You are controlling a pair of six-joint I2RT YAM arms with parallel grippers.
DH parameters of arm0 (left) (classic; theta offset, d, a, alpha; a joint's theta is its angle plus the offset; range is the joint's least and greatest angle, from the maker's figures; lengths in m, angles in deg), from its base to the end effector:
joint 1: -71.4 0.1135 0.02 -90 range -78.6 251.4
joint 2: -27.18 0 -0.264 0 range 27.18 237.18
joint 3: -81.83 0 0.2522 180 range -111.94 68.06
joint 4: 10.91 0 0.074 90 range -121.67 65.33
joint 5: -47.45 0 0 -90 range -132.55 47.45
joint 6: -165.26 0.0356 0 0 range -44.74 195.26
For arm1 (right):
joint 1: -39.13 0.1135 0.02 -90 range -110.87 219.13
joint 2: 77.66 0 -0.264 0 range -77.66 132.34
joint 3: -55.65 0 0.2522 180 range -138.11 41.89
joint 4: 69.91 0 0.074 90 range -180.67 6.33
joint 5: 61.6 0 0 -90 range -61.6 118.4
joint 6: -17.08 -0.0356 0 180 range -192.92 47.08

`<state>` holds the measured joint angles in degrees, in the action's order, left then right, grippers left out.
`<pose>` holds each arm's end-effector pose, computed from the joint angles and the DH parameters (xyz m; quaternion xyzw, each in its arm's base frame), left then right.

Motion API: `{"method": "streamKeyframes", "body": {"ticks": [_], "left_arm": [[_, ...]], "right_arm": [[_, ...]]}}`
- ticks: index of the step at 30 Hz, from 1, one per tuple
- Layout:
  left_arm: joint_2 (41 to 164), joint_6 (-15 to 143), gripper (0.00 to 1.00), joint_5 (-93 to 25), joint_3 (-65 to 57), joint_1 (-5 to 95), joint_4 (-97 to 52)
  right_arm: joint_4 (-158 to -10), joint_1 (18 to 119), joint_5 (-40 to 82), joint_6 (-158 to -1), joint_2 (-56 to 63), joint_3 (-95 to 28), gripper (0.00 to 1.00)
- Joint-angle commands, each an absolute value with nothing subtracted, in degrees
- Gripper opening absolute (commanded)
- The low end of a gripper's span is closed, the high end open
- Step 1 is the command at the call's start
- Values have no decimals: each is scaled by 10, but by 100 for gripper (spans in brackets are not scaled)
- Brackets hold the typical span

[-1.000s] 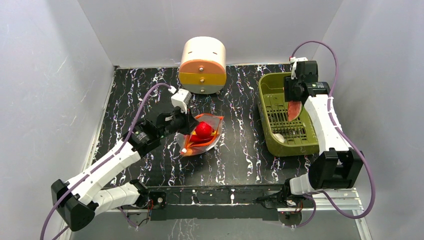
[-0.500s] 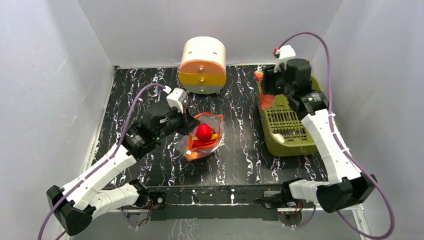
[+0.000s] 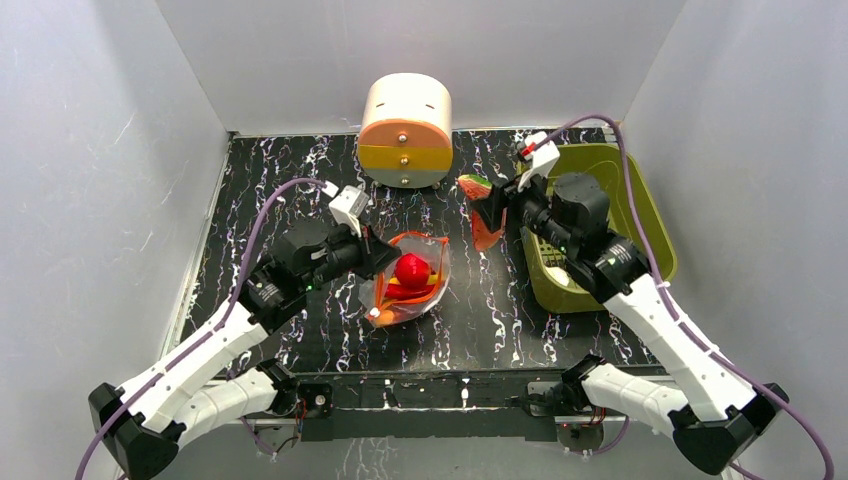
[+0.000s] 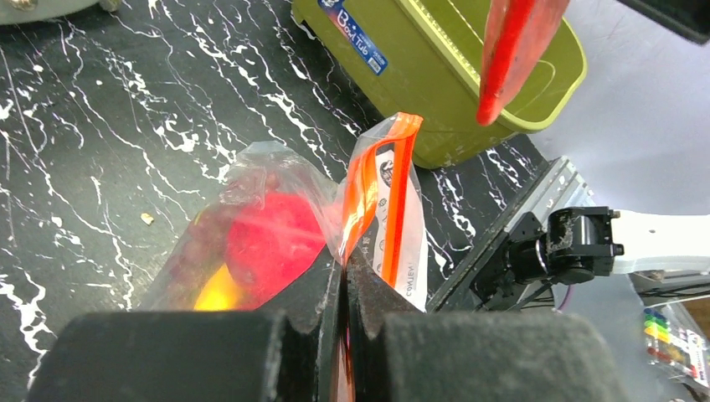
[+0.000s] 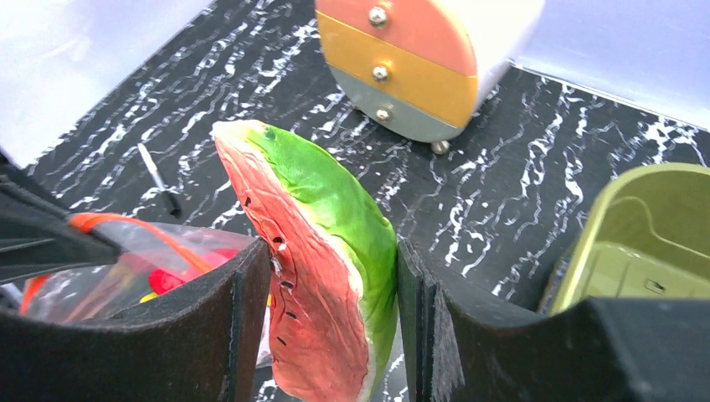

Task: Place the food in the zip-top bag and seal the zipper
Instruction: Place the fake fruit in the zipper food storage bag.

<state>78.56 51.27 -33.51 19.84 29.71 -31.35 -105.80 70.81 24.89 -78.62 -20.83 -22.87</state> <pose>0.1536 -0.1443 0.3476 0.1675 0.7458 -0.3988 0.5066 0.1827 0.1153 0.4008 -0.1956 0.7643 0.2196 0.5739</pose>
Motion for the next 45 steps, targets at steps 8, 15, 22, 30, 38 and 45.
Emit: {"method": "streamKeyframes", "body": {"ticks": [8,15,22,30,38,45], "left_arm": [[753,399,0,-333,229,301,-240],[778,353,0,-334,225,300,-214],[790,314,0,-347,242,300,-192],[794,285,0,-352,266,300,-163],[802,260,0,-377,259,300,-186],[798,255,0,-409,229,300,-225]], "right_arm": [[-897,750,160,-781,-265,-143,9],[-811,765,134,-782,-262,-94,9],[-743,795,141,-788,-241,-54,10],[-722,828,179,-787,-233,-27,11],[-634,878,210,-777,-202,22,10],[-622,922,240,-749,-167,29,11]]}}
